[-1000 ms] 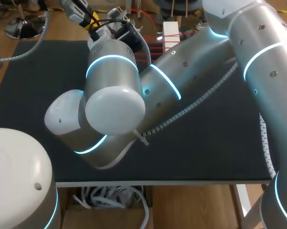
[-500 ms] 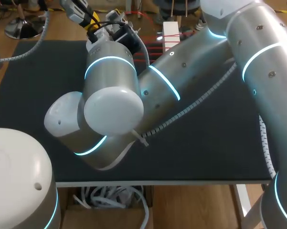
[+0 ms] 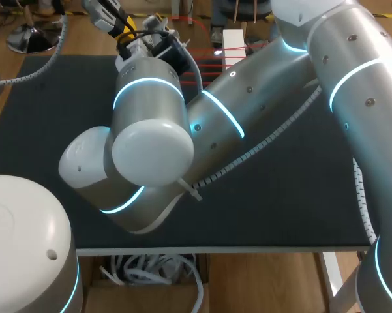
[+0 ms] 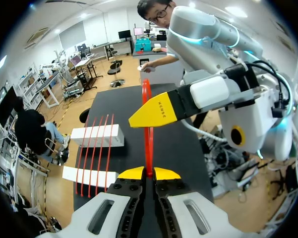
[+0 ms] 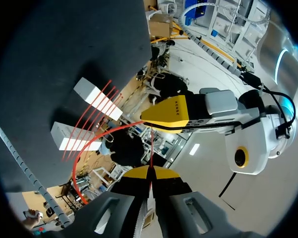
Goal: Grab the tape and strap the tape.
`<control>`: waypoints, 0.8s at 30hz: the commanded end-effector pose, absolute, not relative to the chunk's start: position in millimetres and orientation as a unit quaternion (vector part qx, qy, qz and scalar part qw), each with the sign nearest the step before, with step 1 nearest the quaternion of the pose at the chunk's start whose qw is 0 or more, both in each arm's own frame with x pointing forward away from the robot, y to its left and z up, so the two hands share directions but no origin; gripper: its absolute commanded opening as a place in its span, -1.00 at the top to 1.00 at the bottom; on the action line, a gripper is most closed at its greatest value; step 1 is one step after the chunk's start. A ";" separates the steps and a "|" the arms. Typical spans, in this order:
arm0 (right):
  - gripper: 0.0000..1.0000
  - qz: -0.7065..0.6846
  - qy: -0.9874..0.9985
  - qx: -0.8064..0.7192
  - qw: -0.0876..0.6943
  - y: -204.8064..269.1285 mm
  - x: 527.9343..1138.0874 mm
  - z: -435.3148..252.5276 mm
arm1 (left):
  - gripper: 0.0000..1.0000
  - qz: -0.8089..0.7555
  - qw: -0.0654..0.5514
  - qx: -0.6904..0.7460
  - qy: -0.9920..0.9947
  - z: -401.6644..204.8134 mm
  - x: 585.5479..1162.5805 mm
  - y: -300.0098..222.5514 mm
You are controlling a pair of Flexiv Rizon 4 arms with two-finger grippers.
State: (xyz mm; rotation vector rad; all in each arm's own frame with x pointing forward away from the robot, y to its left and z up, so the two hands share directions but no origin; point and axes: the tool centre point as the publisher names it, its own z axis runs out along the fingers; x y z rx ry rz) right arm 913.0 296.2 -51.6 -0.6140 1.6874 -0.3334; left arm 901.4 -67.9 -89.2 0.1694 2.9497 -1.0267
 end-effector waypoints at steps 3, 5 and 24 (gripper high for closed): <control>1.00 -0.147 0.733 -0.268 0.608 296.7 913.2 -57.1 | 1.00 -0.326 0.006 0.054 0.944 -88.4 901.7 -68.0; 1.00 -0.147 0.733 -0.268 0.608 298.0 913.6 -57.6 | 1.00 -0.326 0.006 0.054 0.944 -88.4 901.7 -68.0; 1.00 -0.135 0.728 -0.271 0.615 302.7 913.4 -56.3 | 1.00 -0.326 0.006 0.054 0.944 -88.4 901.7 -68.0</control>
